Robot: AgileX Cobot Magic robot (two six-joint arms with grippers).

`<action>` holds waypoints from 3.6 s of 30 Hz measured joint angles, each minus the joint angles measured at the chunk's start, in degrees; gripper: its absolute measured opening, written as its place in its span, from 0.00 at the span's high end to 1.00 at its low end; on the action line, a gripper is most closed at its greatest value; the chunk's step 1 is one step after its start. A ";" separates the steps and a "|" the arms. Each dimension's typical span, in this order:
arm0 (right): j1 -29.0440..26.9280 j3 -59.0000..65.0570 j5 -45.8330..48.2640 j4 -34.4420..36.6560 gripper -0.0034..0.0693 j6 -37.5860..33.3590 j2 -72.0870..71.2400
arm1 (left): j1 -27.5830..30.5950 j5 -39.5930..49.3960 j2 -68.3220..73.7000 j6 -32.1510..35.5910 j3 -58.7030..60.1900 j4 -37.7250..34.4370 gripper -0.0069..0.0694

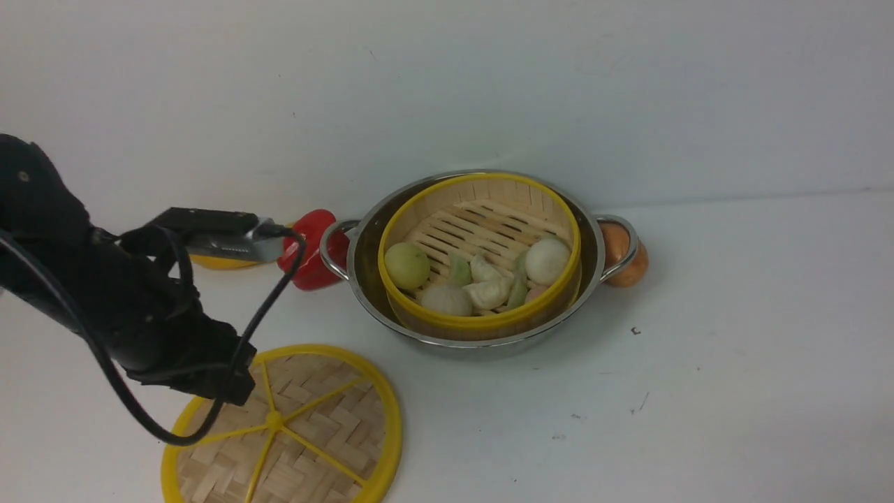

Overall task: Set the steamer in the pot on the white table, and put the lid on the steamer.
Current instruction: 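Grasp the bamboo steamer lid lying on the table by its centre knob, then place the yellow bamboo steamer lid onto the steamer in the pot with the left gripper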

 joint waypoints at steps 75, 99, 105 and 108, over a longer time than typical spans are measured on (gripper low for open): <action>0.00 0.00 0.00 0.00 0.62 0.06 -0.19 | -18.33 12.66 25.99 -6.29 -56.49 17.10 0.75; 0.00 0.00 0.00 0.00 0.62 0.06 -0.19 | -25.31 12.86 44.68 -4.31 -72.27 21.33 0.75; 0.00 0.00 0.00 0.00 0.62 0.06 -0.19 | -25.31 12.86 44.68 -4.31 -72.31 21.33 0.75; 0.00 0.00 0.00 0.00 0.62 0.06 -0.19 | -25.31 12.86 44.68 -4.31 -72.31 21.33 0.75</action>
